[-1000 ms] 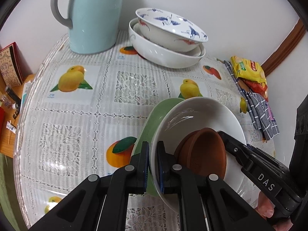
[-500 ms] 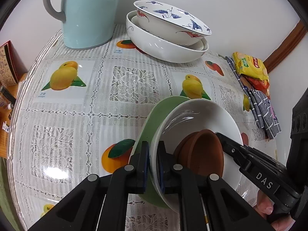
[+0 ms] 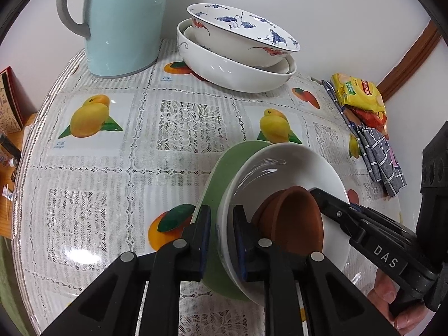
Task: Organize plates and bowls
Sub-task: 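Lower the white bowl onto the pale-green plate with both grippers, then open both grippers and release the white bowl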
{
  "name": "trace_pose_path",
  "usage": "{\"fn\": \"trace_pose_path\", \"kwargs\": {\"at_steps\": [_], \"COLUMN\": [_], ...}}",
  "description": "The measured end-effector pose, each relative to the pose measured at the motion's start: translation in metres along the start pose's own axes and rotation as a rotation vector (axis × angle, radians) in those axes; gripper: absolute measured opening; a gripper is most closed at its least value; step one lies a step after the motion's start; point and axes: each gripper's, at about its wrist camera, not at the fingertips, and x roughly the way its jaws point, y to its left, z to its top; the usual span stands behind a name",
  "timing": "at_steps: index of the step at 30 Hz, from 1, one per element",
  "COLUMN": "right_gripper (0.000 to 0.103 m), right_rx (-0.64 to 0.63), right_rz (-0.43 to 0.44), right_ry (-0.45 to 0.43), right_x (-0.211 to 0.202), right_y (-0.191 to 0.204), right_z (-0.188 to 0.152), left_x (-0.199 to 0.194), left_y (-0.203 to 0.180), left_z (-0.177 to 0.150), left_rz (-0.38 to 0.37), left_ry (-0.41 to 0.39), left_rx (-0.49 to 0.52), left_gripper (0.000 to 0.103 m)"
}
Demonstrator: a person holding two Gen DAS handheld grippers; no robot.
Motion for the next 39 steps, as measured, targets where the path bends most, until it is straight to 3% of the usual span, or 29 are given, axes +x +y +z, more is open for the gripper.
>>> {"fn": "trace_pose_path", "kwargs": {"at_steps": [3,10,13,15,20,22,29,35,39], "right_gripper": [0.015,0.032,0.032,0.034,0.035,0.035,0.051,0.054,0.054], "right_rx": [-0.005,-0.039,-0.038,-0.03,-0.051,-0.067,-0.109,-0.116,-0.124], "right_rz": [0.001,-0.021,-0.028,-0.024,-0.063,-0.091,-0.178,-0.219,-0.249], "right_ry": [-0.007,-0.058,-0.073,-0.084,-0.112,-0.129,-0.213,-0.287,-0.304], "right_x": [-0.001,-0.015,-0.024,-0.031,-0.049,-0.059,-0.114,-0.166,-0.194], "right_y": [0.0,0.0,-0.003,-0.007,-0.005,-0.003,0.003,0.002,0.0], "right_z": [0.0,-0.003,-0.006,-0.008,-0.016,-0.02,-0.041,-0.065,-0.083], "left_x": [-0.001,-0.011,-0.017,-0.022,-0.037,-0.045,-0.081,-0.127,-0.151], "left_y": [-0.001,-0.003,-0.004,-0.004,-0.006,-0.011,-0.034,-0.059,-0.075], "left_z": [0.0,-0.005,-0.009,-0.012,-0.018,-0.022,-0.038,-0.062,-0.081], "left_rz": [0.003,0.02,0.041,0.059,0.059,0.087,0.112,0.122,0.13], "left_ry": [0.002,-0.01,-0.024,-0.04,-0.061,-0.079,-0.135,-0.231,-0.291], "left_rx": [0.006,0.023,0.026,0.031,0.028,0.037,0.064,0.063,0.06], "left_gripper": [0.017,0.023,0.03,0.042,0.043,0.043,0.044,0.062,0.067]}}
